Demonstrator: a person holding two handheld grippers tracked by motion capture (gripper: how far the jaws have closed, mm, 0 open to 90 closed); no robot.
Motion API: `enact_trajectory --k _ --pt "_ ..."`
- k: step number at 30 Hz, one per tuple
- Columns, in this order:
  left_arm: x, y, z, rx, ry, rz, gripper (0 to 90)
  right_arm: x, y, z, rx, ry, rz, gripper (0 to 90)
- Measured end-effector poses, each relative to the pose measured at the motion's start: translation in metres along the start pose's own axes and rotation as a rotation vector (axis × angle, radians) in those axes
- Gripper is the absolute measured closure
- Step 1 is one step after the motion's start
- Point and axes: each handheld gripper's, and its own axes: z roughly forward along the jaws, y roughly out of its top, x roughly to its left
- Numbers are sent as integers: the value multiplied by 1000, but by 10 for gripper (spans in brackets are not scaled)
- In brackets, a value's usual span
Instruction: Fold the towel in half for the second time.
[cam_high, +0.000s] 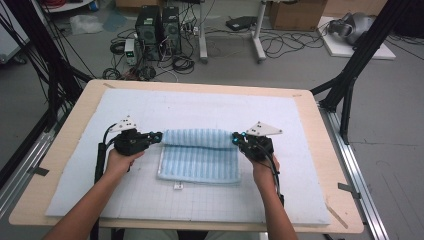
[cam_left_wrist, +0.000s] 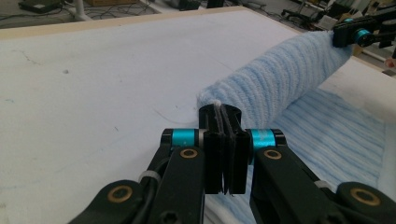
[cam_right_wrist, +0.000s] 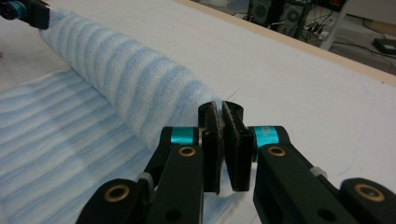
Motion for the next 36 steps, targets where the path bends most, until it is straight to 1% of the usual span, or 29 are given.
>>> enact_trajectory --k 5,6,10,14,15,19,22,23,24,25,26,27,28,29,30,31,32,34,35,36 --pt "-11 -9 -9 7 -15 15 876 15 -14 -12 7 14 -10 862" --pt "-13 -12 -11 13 -16 24 876 18 -17 -15 3 17 -14 862" --pt "-20 -19 -17 20 -26 33 875 26 -28 -25 2 29 -5 862" --pt "-28 -25 -22 29 -36 40 874 32 -31 -34 3 32 -20 862" --pt "-30 -26 -23 35 -40 48 874 33 -31 -35 3 31 -22 862" --pt "-37 -29 -30 41 -55 59 873 37 -35 -40 11 42 -21 862" --pt "-38 -33 -33 54 -74 48 862 40 -39 -40 44 52 -31 853" --pt "-37 -33 -33 57 -84 27 824 40 -40 -40 59 58 -27 828" --pt "-35 -31 -33 53 -77 -2 734 40 -41 -40 59 57 -28 759" --pt "-34 -28 -34 42 -66 -28 624 39 -40 -42 49 47 -20 707" --pt "-32 -25 -36 22 -55 -42 556 38 -39 -43 29 49 2 675" --pt "-30 -21 -37 -2 -45 -47 537 37 -37 -46 6 42 16 636" --pt "-29 -18 -38 -16 -41 -50 535 36 -36 -48 -13 30 22 636" --pt "-27 -16 -39 -22 -35 -49 535 34 -34 -48 -27 23 15 633" --pt "-26 -14 -38 -29 -30 -48 535 33 -32 -49 -34 14 17 632" --pt "-25 -12 -36 -25 -28 -51 536 32 -31 -49 -39 7 19 632" --pt "-25 -12 -31 -16 -30 -60 537 31 -30 -47 -37 7 21 633" --pt "-28 -12 -23 1 -43 -65 542 32 -28 -39 -20 10 25 632" --pt "-30 -13 -17 23 -56 -58 547 34 -28 -34 -7 13 16 632" --pt "-33 -15 -12 44 -59 -49 553 35 -28 -28 11 14 4 631"
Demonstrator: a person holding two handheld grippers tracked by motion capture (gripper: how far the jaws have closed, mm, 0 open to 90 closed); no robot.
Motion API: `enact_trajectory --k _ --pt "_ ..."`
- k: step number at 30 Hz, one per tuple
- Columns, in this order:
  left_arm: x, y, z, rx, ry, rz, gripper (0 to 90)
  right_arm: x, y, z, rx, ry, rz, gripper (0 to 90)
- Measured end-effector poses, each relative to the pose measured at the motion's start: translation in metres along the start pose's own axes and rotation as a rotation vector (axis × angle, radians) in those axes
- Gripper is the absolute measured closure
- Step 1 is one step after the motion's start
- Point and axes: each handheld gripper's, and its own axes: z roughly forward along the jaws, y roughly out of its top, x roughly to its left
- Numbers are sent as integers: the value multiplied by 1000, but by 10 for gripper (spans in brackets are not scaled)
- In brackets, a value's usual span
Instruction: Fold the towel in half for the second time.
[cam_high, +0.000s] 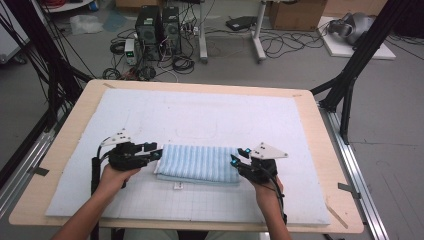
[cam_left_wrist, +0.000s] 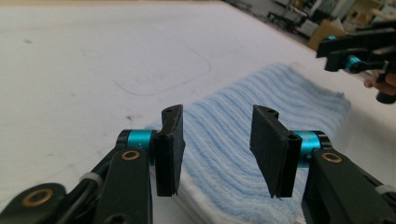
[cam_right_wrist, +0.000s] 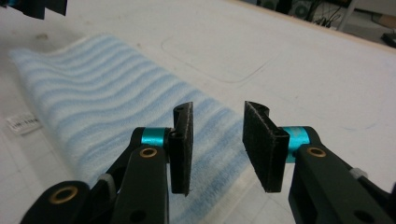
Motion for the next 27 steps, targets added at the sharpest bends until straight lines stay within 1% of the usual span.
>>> enact_trajectory --k 1,3,4,7,8,9,10,11,13,14,15,17,20,21,22,23,24,25,27 --pt "-3 -2 5 15 -3 8 554 1 0 6 23 1 -9 631" --pt "-7 -5 12 68 -1 37 565 2 -2 16 57 7 -7 617" --pt "-9 -7 14 94 8 52 565 2 -2 20 75 6 -9 616" --pt "-11 -16 17 146 32 67 565 2 -4 26 117 5 -11 601" --pt "-12 -17 17 158 44 81 566 2 -6 27 133 1 -14 597" --pt "-13 -19 17 176 58 112 565 2 -7 28 139 1 -18 597" --pt "-14 -21 18 176 62 119 569 1 -8 29 147 6 -14 596" --pt "-15 -20 17 185 64 135 567 2 -10 30 158 6 -11 594" --pt "-17 -21 17 194 70 155 566 2 -12 31 184 -4 -37 588" --pt "-18 -22 18 194 71 154 566 2 -13 31 195 -10 -46 586" --pt "-18 -22 17 204 69 157 565 2 -14 30 202 -10 -43 584" --pt "-19 -23 17 205 69 159 565 -1 -15 28 208 -7 -49 565" --pt "-20 -23 15 213 69 166 565 -3 -17 25 214 -24 -73 555" --pt "-20 -23 14 212 66 160 566 -3 -17 24 221 -36 -78 541" --pt "-18 -23 13 212 61 155 566 -4 -18 22 219 -35 -58 532" --pt "-16 -23 12 208 55 140 566 -5 -18 21 213 -36 -51 523" --pt "-13 -22 10 198 57 128 565 -6 -18 19 212 -42 -48 513" --pt "-10 -21 9 171 64 106 545 -7 -18 16 201 -44 -45 498" --pt "-1 -17 2 115 94 86 499 -11 -18 9 166 -58 -40 470"
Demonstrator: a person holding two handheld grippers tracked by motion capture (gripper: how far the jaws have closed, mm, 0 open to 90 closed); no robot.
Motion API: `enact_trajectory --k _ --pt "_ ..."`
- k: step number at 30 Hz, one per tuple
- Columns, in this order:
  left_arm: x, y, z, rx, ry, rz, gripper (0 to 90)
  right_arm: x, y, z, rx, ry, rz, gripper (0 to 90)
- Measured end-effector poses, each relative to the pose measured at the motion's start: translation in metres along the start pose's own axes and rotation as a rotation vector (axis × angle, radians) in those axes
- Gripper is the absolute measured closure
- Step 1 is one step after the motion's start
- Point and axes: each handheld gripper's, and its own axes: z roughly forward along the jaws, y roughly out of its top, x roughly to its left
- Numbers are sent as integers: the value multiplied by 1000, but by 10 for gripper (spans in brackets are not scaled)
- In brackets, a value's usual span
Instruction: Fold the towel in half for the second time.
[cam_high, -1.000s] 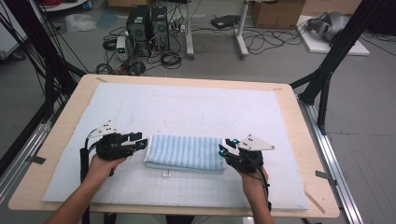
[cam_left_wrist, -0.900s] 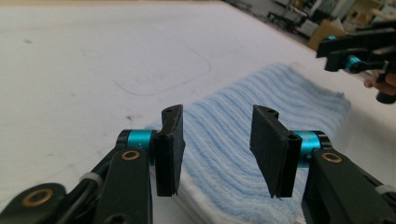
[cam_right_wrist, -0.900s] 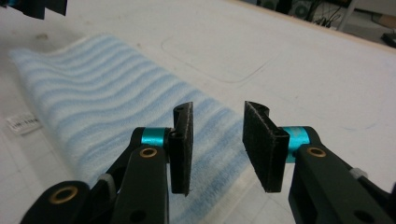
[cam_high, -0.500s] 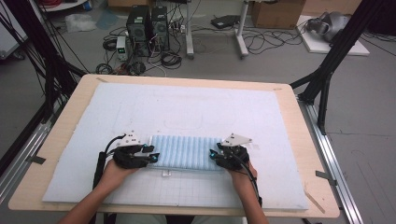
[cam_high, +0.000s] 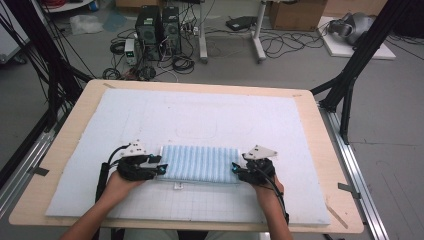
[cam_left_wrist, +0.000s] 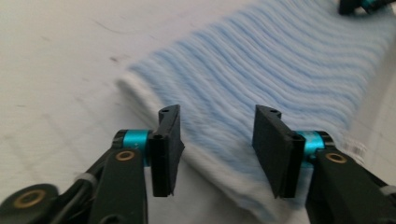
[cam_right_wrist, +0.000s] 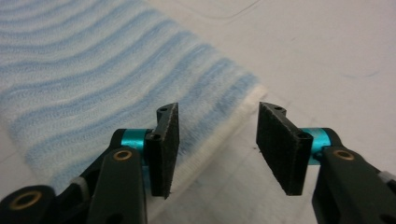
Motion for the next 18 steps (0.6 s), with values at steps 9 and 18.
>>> enact_trajectory --k 9,18 --pt "30 8 -23 -218 47 -81 192 -24 -9 -30 -140 -78 95 252" --pt "33 6 -37 -284 53 -50 181 -31 -13 -47 -202 -123 96 112"
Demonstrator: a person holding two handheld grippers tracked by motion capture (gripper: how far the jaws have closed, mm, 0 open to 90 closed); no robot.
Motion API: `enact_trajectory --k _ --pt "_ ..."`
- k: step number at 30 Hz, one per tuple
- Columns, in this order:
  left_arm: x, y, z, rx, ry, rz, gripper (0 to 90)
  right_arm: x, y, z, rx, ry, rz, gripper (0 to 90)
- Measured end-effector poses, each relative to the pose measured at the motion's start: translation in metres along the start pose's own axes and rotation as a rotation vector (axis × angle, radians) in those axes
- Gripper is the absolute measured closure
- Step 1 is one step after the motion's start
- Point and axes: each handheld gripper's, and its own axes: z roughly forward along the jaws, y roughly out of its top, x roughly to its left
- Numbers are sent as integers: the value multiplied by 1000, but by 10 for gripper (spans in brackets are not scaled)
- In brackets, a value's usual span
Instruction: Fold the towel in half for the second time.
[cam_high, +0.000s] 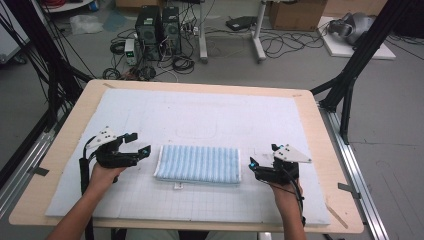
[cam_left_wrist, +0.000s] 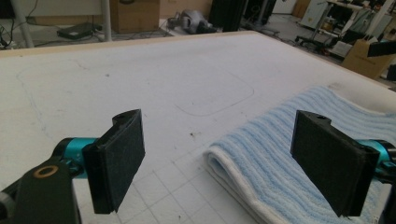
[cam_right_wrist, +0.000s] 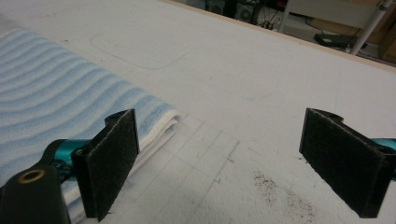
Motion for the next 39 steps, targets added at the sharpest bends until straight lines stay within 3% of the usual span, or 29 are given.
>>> enact_trajectory --k 7,16,39 --pt "-1 0 -2 4 13 25 186 -6 -1 -5 -11 -9 -2 112" --pt "-6 -4 -1 21 -5 48 190 -6 1 -9 -11 -38 -3 112" --pt "-5 -4 -4 17 11 47 197 -6 0 -10 -6 -36 10 112"
